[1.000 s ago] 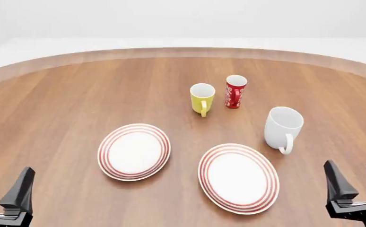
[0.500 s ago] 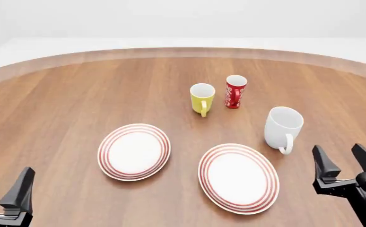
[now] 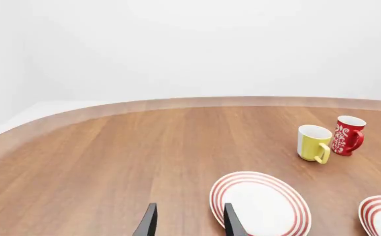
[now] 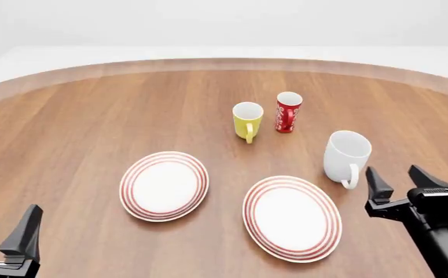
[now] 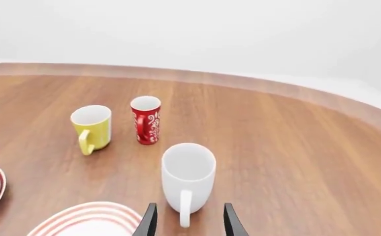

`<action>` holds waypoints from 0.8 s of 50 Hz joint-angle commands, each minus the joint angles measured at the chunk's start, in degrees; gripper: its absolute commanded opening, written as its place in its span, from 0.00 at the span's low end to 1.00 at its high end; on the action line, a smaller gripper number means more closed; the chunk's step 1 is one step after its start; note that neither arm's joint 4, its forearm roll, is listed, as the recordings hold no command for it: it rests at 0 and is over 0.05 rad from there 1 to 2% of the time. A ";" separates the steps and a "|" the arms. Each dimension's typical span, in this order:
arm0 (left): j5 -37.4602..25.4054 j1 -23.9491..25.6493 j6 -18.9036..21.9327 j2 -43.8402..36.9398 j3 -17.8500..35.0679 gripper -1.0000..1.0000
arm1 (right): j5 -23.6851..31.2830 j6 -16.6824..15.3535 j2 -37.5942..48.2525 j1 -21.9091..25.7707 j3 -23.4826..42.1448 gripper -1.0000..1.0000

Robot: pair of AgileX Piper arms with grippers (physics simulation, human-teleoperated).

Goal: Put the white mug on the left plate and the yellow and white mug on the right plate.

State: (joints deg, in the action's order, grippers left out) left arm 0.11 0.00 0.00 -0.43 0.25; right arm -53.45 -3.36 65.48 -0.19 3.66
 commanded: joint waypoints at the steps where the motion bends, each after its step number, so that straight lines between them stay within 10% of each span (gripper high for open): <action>1: 0.00 0.00 0.00 0.00 0.00 1.00 | -5.86 -0.47 8.71 -0.37 1.71 1.00; 40: 0.00 0.00 0.00 0.00 0.00 1.00 | -13.90 0.44 28.02 -0.12 8.01 1.00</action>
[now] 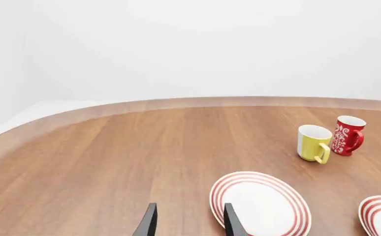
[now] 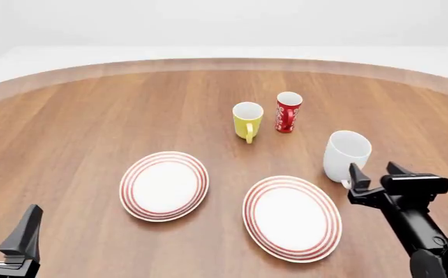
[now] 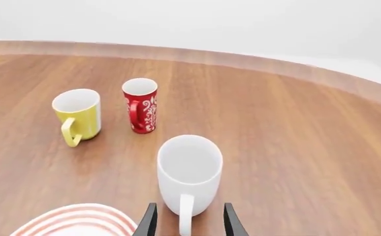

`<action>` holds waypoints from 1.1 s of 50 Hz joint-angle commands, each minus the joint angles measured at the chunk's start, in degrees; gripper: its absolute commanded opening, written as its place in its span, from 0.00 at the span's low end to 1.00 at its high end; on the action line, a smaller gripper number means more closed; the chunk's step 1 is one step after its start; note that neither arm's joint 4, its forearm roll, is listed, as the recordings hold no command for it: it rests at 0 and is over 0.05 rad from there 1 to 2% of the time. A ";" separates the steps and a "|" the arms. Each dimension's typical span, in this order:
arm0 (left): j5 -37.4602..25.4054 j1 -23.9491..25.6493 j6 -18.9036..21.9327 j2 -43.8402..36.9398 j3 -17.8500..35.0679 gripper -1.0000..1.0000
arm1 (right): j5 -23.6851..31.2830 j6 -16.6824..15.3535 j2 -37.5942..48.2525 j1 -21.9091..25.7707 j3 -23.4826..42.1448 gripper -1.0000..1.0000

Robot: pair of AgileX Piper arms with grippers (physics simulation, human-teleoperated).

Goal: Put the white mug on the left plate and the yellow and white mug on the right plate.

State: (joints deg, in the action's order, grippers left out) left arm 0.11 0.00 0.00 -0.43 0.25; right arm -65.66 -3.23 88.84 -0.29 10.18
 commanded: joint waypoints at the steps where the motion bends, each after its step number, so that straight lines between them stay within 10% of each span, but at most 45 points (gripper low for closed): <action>1: 0.00 0.00 0.00 0.00 0.00 1.00 | -1.77 0.35 5.06 0.07 1.72 1.00; 36: 0.00 0.00 0.00 0.00 0.00 1.00 | -3.09 1.21 16.44 0.85 6.89 1.00; 37: 0.00 0.00 0.00 0.00 0.00 1.00 | -3.28 1.08 16.24 0.56 6.74 0.00; 55: 0.00 0.00 0.00 0.00 0.00 1.00 | -0.99 2.27 8.11 0.99 4.36 0.00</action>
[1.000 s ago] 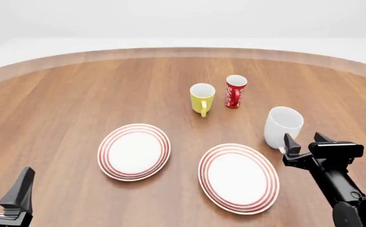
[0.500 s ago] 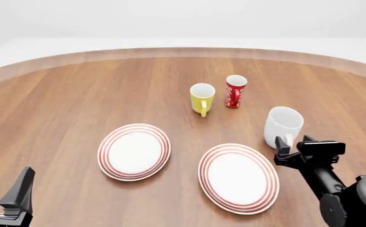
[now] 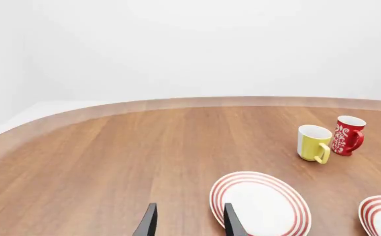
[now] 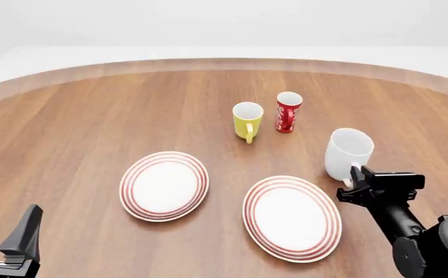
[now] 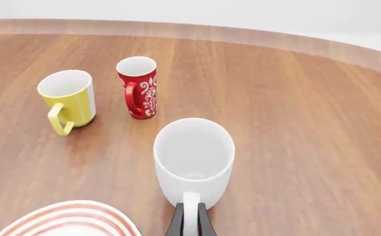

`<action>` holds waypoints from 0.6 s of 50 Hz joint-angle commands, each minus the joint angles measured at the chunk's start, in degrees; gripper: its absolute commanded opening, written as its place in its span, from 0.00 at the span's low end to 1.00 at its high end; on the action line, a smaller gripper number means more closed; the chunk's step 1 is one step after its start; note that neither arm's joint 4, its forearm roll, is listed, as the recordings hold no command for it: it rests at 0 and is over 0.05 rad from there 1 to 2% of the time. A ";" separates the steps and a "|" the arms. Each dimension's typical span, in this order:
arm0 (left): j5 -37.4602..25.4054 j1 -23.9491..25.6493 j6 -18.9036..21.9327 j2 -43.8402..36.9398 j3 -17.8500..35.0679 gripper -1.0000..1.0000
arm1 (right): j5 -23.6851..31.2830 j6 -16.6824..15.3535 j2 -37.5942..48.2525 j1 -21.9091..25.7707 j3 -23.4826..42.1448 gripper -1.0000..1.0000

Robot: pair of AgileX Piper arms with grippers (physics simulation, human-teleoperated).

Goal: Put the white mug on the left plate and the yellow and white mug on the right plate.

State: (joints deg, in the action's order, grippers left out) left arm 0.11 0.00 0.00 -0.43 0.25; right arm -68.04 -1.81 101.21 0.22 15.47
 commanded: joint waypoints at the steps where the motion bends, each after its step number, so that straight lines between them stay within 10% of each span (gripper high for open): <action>1: 0.00 0.00 0.00 0.00 0.00 1.00 | 1.75 0.85 -4.82 0.52 -0.99 0.00; 30: 0.00 0.00 0.00 0.00 0.00 1.00 | 14.33 1.60 -25.75 6.62 -3.83 0.00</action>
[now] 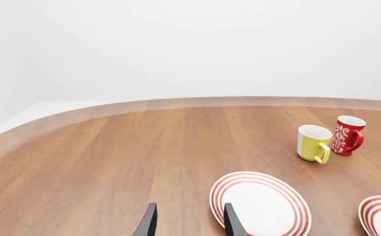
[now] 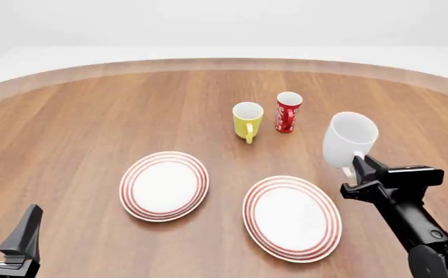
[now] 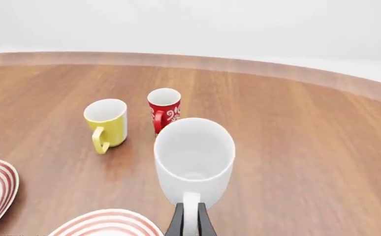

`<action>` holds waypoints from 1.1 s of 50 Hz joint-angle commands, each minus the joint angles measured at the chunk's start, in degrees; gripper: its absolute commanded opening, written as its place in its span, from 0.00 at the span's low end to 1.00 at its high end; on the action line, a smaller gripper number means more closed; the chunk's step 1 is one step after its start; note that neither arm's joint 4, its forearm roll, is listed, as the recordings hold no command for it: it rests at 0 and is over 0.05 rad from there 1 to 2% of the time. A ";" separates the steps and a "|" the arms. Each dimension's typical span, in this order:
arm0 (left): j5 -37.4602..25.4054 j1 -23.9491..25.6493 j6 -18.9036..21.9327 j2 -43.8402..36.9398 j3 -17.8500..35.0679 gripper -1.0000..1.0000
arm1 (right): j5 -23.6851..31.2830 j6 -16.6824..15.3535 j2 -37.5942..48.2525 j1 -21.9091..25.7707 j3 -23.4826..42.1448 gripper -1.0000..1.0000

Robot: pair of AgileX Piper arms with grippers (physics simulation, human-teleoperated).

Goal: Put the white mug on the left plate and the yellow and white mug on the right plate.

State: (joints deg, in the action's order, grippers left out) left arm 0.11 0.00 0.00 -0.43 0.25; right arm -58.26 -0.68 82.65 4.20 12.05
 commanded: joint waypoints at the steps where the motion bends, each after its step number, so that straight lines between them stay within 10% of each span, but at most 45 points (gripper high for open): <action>1: 0.00 0.00 0.00 0.00 0.00 1.00 | 5.36 0.50 -8.16 3.09 -0.25 0.00; 24: 0.00 0.00 0.00 0.00 0.00 1.00 | 17.89 -0.06 -22.07 11.57 1.81 0.00; 55: 0.00 0.00 0.00 0.00 0.00 1.00 | 21.47 -1.86 -18.86 23.33 10.91 0.00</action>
State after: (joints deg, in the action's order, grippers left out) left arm 0.11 0.00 0.00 -0.43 0.25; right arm -36.90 -2.28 62.00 23.95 20.06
